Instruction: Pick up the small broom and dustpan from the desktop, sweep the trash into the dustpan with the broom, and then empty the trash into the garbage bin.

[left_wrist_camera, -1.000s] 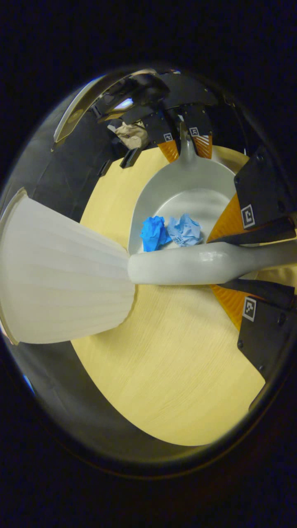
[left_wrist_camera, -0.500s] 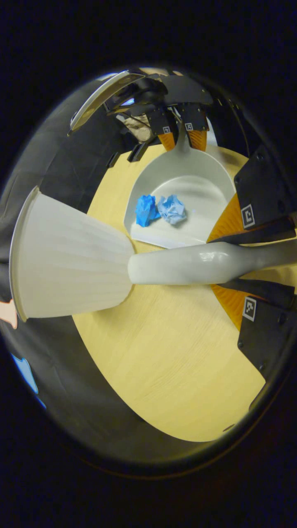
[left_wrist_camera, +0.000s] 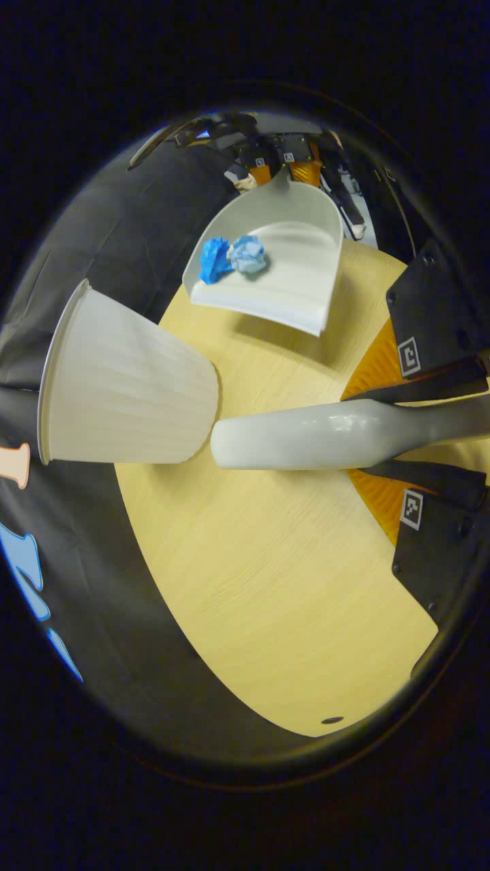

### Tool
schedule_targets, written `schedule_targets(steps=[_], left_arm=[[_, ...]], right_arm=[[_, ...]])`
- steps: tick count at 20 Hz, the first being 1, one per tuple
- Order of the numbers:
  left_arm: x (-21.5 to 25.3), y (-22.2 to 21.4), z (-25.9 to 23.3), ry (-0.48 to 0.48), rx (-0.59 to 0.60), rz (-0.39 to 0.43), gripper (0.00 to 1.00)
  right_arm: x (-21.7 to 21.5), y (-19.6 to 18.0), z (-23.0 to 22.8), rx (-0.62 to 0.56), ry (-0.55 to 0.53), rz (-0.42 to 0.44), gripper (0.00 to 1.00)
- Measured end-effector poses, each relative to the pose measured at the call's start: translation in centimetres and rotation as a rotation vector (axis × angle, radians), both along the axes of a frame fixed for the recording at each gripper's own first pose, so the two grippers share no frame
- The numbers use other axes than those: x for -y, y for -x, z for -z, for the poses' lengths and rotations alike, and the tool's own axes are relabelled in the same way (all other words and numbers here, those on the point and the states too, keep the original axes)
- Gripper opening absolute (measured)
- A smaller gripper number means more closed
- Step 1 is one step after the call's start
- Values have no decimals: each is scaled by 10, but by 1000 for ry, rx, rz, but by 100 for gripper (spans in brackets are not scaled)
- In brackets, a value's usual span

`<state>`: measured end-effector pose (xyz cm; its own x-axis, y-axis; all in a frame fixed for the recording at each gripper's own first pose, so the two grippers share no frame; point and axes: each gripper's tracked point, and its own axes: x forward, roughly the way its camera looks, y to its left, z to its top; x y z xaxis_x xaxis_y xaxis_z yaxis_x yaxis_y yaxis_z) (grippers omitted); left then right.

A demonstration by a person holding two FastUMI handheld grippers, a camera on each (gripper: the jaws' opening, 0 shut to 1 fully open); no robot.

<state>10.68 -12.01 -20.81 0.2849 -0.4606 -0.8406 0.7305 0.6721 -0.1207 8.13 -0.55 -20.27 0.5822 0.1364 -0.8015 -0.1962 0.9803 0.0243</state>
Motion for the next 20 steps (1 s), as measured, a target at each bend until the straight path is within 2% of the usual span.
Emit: schedule_targets(steps=[4,9,17,18,20], left_arm=[[-23,-5,0,-7,5,-79,48],[-53,-14,-6,7,17,-162,48],[-93,-6,-25,6,42,-255,48],[-97,-4,-27,4,47,-262,44],[-104,0,-30,-3,54,-272,44]], right_arm=[[22,11,-52,7,-28,-39,32],[22,9,-94,25,-118,-74,32],[37,-27,-140,82,-216,-63,32],[39,-34,-145,89,-233,-57,32],[42,-50,-153,98,-275,-38,32]])
